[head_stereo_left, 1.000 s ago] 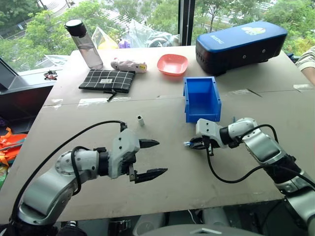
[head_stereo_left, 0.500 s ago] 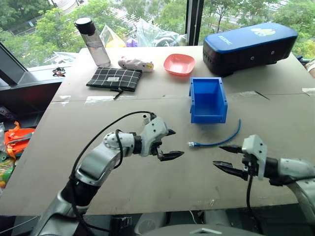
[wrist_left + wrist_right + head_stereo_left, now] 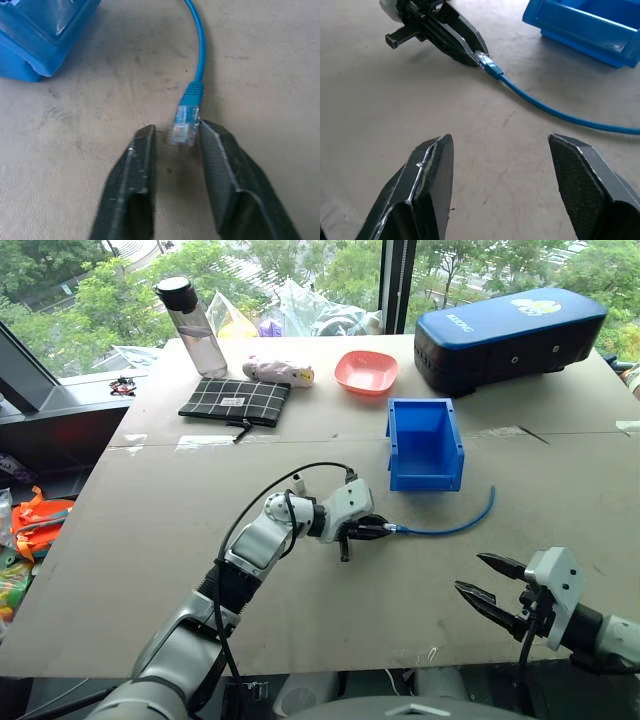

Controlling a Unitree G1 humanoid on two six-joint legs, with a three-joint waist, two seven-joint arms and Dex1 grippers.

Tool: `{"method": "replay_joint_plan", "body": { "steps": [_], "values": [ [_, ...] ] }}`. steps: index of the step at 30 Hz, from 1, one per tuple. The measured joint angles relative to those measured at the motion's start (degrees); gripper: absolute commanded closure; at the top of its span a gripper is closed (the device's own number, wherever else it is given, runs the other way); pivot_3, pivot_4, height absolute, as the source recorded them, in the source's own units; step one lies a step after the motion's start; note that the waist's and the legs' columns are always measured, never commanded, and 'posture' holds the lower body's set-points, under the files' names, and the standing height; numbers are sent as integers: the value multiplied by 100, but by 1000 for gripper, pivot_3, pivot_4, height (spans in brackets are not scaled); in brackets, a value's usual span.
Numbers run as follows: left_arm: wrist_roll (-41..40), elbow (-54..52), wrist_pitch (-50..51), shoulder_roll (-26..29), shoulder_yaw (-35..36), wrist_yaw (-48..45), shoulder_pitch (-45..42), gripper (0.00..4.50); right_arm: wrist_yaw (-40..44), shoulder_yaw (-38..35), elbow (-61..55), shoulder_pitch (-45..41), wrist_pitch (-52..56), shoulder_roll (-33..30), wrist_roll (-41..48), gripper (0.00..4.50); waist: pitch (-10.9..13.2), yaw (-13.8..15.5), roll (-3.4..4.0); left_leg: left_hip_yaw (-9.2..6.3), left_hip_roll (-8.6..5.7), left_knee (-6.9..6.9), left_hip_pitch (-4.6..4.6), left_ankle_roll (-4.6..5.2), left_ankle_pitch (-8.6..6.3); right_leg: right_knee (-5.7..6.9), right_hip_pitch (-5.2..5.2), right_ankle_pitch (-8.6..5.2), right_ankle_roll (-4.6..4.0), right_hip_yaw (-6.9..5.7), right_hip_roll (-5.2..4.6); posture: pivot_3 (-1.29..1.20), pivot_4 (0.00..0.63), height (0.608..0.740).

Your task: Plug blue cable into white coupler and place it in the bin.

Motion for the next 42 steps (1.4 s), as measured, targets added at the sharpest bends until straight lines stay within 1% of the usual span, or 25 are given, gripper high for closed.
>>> {"method": "replay_joint_plan", "body": {
  "steps": [3,5,7,9,11,13,16,18,21,24,29,32,33,34,35,36,42],
  "values": [
    [-70,70,-81,-27,97,-203,37,4476,-185,224,1,-76,35,83,-19,1492,0,-7,0,-1,0,0,0,0,0,0,0,0,0,-1,0,0,150,740],
    [-357,10,70,-91,169,-471,211,4476,-320,416,30,-172,162,224,52,1492,0,-25,1,-2,1,0,0,0,0,0,-1,0,0,1,0,0,150,740],
    [-937,-317,680,-133,333,-681,411,4476,-446,576,93,-345,321,418,253,1492,3,-34,-3,-7,3,0,-2,0,0,3,-2,0,0,-1,2,0,150,740],
    [-1715,-797,1578,-161,687,-728,423,4476,-587,668,223,-606,573,741,659,1492,5,-47,-4,-15,5,1,-2,0,0,8,-3,0,-1,-5,3,0,150,740],
    [-2635,-1360,2641,-110,1240,-677,345,4476,-810,669,327,-979,921,1128,1353,1492,3,-61,0,-17,6,0,1,1,0,11,-2,0,-1,-5,4,0,150,740],
    [-3070,-1578,3154,-67,1484,-608,293,4476,-962,662,401,-1212,1102,1311,1795,1492,0,-78,6,-17,5,-1,3,1,0,11,-1,0,-1,-5,4,0,150,740],
    [-3846,-1821,4111,-71,1889,-280,295,4476,-1371,561,520,-1702,1388,1638,2649,1492,1,-128,6,-21,4,-1,2,0,0,10,-2,0,-1,-7,5,0,150,740],
    [-4289,-1949,4537,-115,2154,-34,296,4476,-1685,459,515,-1967,1458,1809,3276,1492,0,-156,6,-28,4,-4,3,-1,0,10,-3,0,-1,-11,6,0,150,740],
    [-4671,-2081,4845,-157,2470,253,315,4476,-2066,347,510,-2097,1516,1841,4118,1492,1,-161,8,-29,4,-5,3,-1,0,10,-3,0,-2,-12,6,0,150,740],
    [-4931,-2185,5033,-181,2634,498,370,4476,-2323,320,453,-2220,1509,1756,4858,1492,1,-160,9,-26,4,-5,4,-1,0,10,-2,0,-2,-10,6,0,150,740],
    [-5164,-2195,5231,-231,2637,733,404,4476,-2515,408,378,-2353,1463,1561,5371,1492,0,-166,8,-20,4,-5,4,-1,0,10,-3,0,-2,-7,8,0,150,740],
    [-5211,-2195,5239,-262,2636,764,401,4500,-2608,485,383,-2444,1403,1547,5465,2303,0,-164,9,-20,4,-5,5,-1,0,10,-3,0,-2,-6,8,0,150,740],
    [-5239,-2195,5239,-269,2636,786,401,4500,-2631,526,385,-2470,1384,1535,5479,2816,0,-163,9,-19,4,-5,5,-1,0,10,-3,0,-1,-7,8,0,150,740],
    [-5257,-2195,5239,-275,2636,810,396,4500,-2644,577,386,-2480,1380,1512,5483,3207,0,-162,9,-19,4,-5,5,-1,0,10,-3,0,-2,-7,8,0,150,740],
    [-5291,-2196,5239,-275,2636,812,395,4500,-2665,622,396,-2476,1369,1499,5482,3919,0,-162,9,-18,4,-5,5,-1,0,10,-3,0,-2,-6,8,0,150,740],
    [-5295,-2199,5238,-272,2635,829,395,4500,-2670,629,422,-2475,1347,1491,5492,4443,0,-162,9,-17,4,-5,5,-1,0,9,-3,0,-1,-5,8,0,150,740],
    [-5291,-2199,5196,-267,2609,851,394,4500,-2660,690,429,-2468,1229,1381,5498,4443,0,-163,9,-16,4,-5,5,-1,0,10,-3,0,-1,-4,8,0,150,740]
  ]
}}
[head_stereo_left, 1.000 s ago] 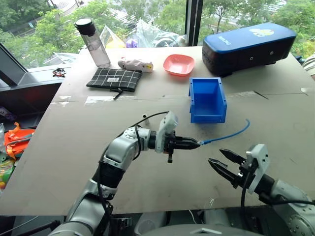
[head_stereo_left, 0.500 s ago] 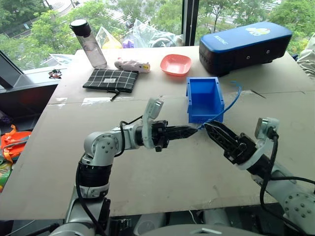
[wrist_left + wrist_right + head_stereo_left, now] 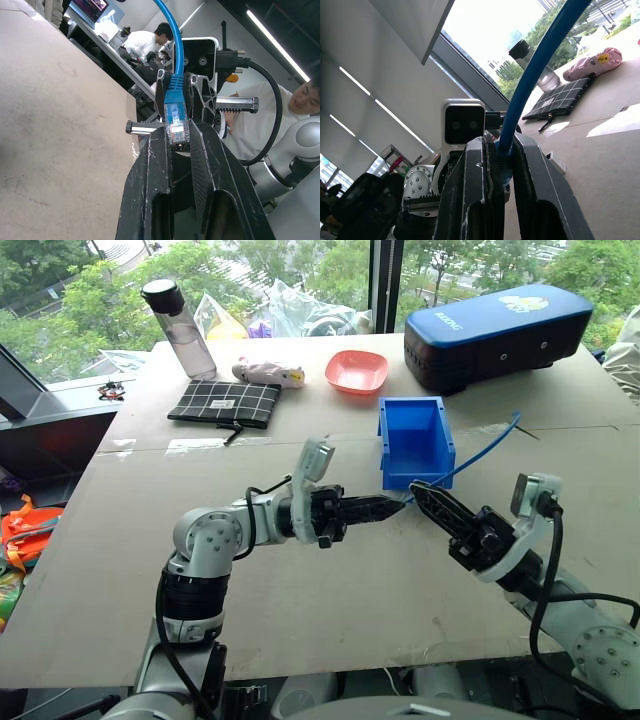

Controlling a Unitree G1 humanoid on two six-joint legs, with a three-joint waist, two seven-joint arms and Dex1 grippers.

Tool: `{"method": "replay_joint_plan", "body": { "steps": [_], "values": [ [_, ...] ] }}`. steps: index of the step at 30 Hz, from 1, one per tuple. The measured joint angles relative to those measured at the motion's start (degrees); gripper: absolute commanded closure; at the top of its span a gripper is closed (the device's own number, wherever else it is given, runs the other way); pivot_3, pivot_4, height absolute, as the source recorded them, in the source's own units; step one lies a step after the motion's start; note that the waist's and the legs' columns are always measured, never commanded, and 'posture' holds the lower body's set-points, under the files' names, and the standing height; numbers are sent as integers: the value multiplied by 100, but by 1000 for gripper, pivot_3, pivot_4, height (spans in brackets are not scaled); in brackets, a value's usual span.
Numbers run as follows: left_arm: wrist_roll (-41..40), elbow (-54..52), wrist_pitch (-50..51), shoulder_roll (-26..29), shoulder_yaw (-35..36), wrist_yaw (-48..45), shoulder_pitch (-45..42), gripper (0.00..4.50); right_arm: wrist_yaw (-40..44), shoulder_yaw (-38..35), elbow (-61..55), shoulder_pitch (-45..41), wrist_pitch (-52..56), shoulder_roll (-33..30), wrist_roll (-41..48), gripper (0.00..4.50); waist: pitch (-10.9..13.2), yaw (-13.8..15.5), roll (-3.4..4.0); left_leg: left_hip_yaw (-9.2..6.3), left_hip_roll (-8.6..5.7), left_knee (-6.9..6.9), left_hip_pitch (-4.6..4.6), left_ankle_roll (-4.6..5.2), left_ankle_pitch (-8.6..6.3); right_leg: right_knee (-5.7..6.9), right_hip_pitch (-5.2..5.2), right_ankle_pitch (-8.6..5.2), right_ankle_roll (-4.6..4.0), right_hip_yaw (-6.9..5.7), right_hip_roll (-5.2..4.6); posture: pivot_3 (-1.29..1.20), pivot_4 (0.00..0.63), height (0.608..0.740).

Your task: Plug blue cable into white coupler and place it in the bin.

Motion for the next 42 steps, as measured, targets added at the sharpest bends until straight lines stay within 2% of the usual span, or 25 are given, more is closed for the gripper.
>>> {"method": "replay_joint_plan", "body": {
  "steps": [1,2,3,4,5,6,7,9,13,16,20,27,31,34,39,40,42],
  "values": [
    [23,-10,-53,17,-30,-10,3,4500,1,2,3,0,-10,-27,0,4443,0,0,0,0,0,0,0,0,0,0,0,0,0,0,0,0,150,740],
    [67,-51,-121,54,-60,-17,8,3520,11,7,4,-1,-14,-48,1,4500,0,-1,0,1,0,0,0,0,0,0,0,0,0,0,0,0,150,740],
    [108,-113,-177,109,-69,-18,20,3158,17,17,5,0,-15,-55,1,4500,0,-3,0,1,1,0,0,0,0,0,-1,0,0,0,0,0,150,740],
    [139,-233,-268,202,-58,-17,58,2597,18,31,14,1,-18,-63,1,4500,0,-3,0,1,2,-2,0,0,0,0,-1,0,0,1,0,0,150,740],
    [317,-427,-483,369,-53,-7,194,2464,26,49,20,4,-36,-66,1,4500,-2,-12,3,4,3,-7,3,0,0,0,-2,0,0,5,0,0,150,740],
    [687,-587,-855,571,-62,45,420,1812,41,47,27,28,-80,-81,3,4500,-4,-23,7,13,5,-17,10,0,0,-1,-3,0,0,14,1,0,150,740],
    [1006,-629,-1163,668,-57,150,599,1517,52,27,37,50,-110,-94,2,4500,-6,-23,11,19,7,-22,16,0,0,-2,-2,0,-1,20,2,0,150,740],
    [1752,-645,-1940,758,47,474,1102,610,89,-17,71,65,-163,-116,-1,4500,-7,-10,13,26,8,-27,20,0,0,-4,-2,-1,-1,25,3,0,150,740],
    [2708,-592,-3173,1092,529,718,1891,610,264,42,259,86,-228,-123,-90,4500,-6,16,13,24,9,-26,17,0,0,-6,0,-1,-1,21,3,0,150,740],
    [3206,-236,-3799,1458,703,682,1949,610,385,182,399,32,-222,-125,-176,4500,-4,46,16,24,7,-25,17,1,-1,-6,1,-1,-1,18,1,0,150,740],
    [3808,628,-4459,1716,580,460,1653,610,572,268,531,-109,-201,-235,-284,4500,-3,56,17,23,3,-24,17,2,-2,-7,2,0,-1,16,0,0,150,740],
    [4273,1876,-5227,1738,290,-33,994,610,602,256,600,-134,-215,-334,-292,4500,-4,-4,15,14,6,-26,15,2,-1,-8,0,0,0,11,1,0,150,740],
    [4669,2952,-5830,1683,-42,-319,443,610,515,215,481,-36,-231,-327,-295,4500,-4,1,15,13,5,-23,13,2,-1,-6,1,0,0,9,1,0,150,740],
    [4952,3870,-6313,1496,-236,-507,-45,1421,421,204,390,39,-248,-331,-298,4500,-7,17,9,7,2,-16,8,2,-1,-7,1,0,1,2,0,0,150,740],
    [5188,5082,-7027,1282,-370,-899,-685,3828,353,119,204,239,-284,-460,-322,4500,-9,-10,2,1,0,-14,4,2,-1,-7,-1,1,1,0,-2,0,150,740],
    [5195,5159,-7098,1277,-370,-953,-716,3976,343,105,200,264,-291,-488,-327,4500,-9,-18,2,1,0,-14,4,1,-1,-7,-1,1,1,0,-1,0,150,740],
    [5200,5333,-7259,1228,-366,-1176,-781,3959,325,100,169,356,-333,-538,-401,4500,-9,-16,2,-1,1,-14,4,2,-1,-7,-2,1,1,0,-1,0,150,740]
  ]
}}
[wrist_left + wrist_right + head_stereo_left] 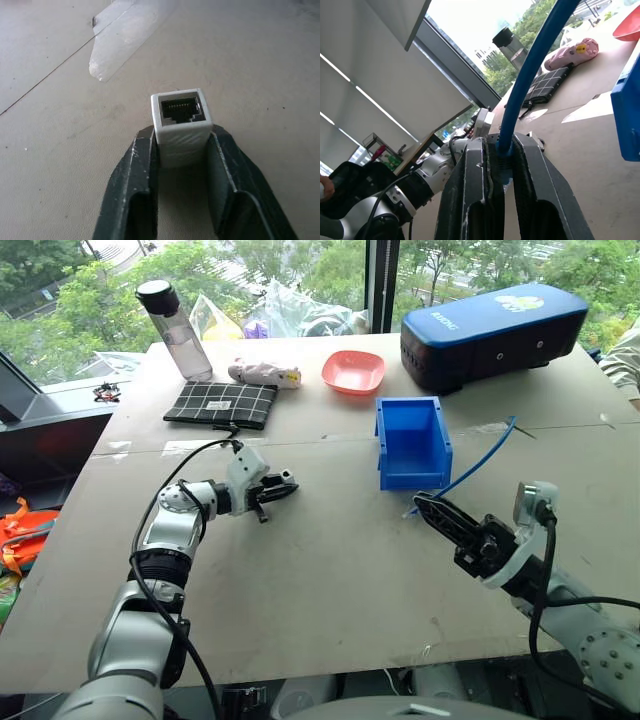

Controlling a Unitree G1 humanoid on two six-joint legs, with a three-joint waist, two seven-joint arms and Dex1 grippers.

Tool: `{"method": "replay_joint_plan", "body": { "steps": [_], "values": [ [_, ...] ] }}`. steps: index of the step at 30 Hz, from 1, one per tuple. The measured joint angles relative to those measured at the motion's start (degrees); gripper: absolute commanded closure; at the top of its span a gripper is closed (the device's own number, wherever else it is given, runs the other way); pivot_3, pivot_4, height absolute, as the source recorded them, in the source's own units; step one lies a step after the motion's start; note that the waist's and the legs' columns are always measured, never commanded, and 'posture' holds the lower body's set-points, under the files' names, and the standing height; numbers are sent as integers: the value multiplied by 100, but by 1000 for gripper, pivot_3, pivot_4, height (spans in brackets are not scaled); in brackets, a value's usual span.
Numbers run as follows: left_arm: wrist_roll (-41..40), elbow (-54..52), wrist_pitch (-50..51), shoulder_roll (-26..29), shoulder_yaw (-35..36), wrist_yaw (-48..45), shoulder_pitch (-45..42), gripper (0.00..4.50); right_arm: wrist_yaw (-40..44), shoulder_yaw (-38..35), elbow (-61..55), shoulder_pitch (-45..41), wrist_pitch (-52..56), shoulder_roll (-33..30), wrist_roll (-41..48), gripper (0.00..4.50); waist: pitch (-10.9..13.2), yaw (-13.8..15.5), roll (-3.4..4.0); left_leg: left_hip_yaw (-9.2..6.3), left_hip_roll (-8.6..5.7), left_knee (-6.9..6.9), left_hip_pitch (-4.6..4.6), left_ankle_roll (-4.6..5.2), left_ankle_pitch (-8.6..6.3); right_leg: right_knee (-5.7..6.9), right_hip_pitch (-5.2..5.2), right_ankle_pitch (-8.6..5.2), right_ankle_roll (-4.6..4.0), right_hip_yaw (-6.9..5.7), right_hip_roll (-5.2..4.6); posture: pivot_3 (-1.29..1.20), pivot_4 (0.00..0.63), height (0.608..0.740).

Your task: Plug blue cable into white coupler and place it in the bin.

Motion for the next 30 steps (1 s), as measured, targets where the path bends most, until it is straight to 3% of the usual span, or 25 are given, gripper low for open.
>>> {"method": "replay_joint_plan", "body": {
  "steps": [5,10,14,22,30],
  "values": [
    [-96,-275,63,-102,-91,-769,42,3959,127,34,-55,-31,-52,-317,-572,4500,0,9,0,0,-4,10,-5,0,0,0,1,0,1,-2,0,0,150,740],
    [-65,-1437,451,-653,-843,-1231,151,3959,674,535,212,-864,-198,-712,-1814,4500,-1,9,-2,0,-7,21,-10,1,1,1,2,4,7,-5,-1,0,150,740],
    [248,-1601,683,-1076,-1444,-1225,66,3959,1328,1126,846,-1488,-411,-1003,-2863,4500,-1,-7,-3,11,-8,20,-10,1,1,1,1,4,7,-6,2,0,150,740],
    [595,-1479,789,-1349,-1832,-1225,-367,3959,2452,1771,1964,-2351,-945,-1075,-4108,4500,0,27,-6,8,-10,28,-20,0,1,-2,2,5,8,-19,-5,0,150,740],
    [675,-1510,819,-1325,-1856,-1312,-409,3959,2869,2038,2439,-2497,-1281,-766,-4711,4500,-1,17,-6,-14,-10,30,-21,0,1,-1,2,5,8,-20,-7,0,150,740]
  ]
}}
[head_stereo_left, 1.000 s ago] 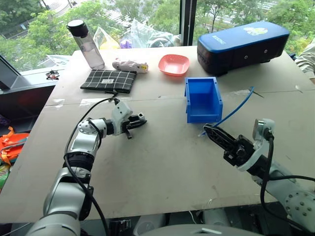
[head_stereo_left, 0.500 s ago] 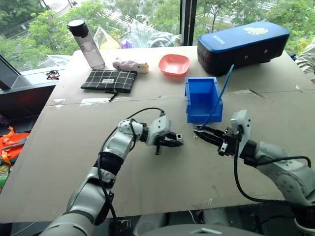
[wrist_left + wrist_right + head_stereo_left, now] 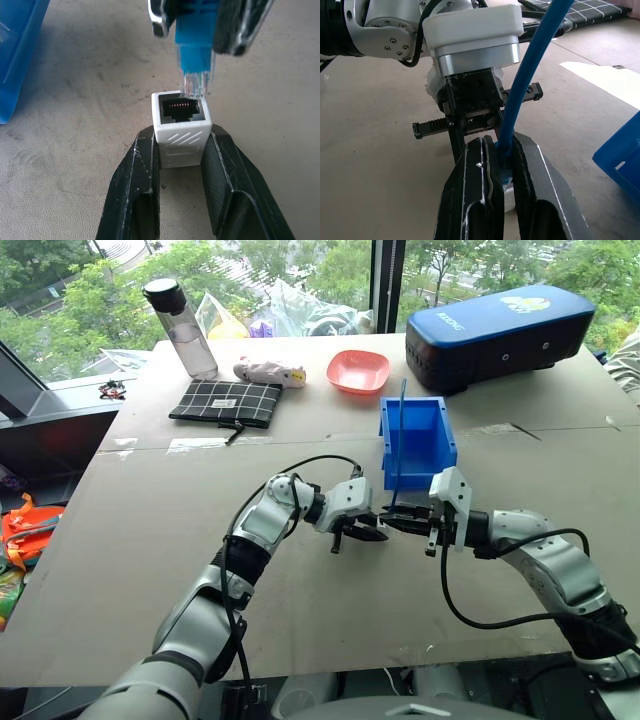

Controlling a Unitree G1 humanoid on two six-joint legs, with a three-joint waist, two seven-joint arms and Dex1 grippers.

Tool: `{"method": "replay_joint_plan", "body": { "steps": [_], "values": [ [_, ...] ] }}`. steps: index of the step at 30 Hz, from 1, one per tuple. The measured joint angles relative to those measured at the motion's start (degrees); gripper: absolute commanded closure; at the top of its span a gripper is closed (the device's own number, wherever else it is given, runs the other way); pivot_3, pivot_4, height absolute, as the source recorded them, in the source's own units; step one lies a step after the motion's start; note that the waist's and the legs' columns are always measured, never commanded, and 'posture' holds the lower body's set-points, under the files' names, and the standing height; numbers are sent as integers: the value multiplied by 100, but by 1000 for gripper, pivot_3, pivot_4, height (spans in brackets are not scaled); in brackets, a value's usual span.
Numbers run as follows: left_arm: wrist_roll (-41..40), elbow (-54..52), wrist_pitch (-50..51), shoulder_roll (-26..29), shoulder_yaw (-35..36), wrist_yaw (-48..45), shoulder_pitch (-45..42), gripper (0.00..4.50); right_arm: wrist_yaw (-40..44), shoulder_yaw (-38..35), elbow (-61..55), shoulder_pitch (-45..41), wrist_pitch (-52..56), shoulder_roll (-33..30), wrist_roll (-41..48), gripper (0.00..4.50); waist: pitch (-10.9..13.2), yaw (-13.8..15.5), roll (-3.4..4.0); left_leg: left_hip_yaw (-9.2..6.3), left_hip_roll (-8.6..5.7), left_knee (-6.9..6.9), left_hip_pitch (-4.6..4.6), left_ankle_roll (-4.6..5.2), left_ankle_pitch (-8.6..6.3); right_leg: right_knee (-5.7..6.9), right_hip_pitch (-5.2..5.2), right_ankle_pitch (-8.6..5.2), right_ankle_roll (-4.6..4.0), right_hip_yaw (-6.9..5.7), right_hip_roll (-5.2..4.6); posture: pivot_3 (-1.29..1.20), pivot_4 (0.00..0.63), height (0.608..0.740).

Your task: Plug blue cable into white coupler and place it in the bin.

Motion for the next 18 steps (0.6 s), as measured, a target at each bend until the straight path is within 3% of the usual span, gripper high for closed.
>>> {"method": "replay_joint_plan", "body": {
  "steps": [18],
  "values": [
    [85,-199,245,29,-49,24,5,3959,767,352,761,-518,-1118,20,-1120,4500,-15,-8,-1,0,0,0,4,0,0,3,1,0,0,0,2,0,150,740]
  ]
}}
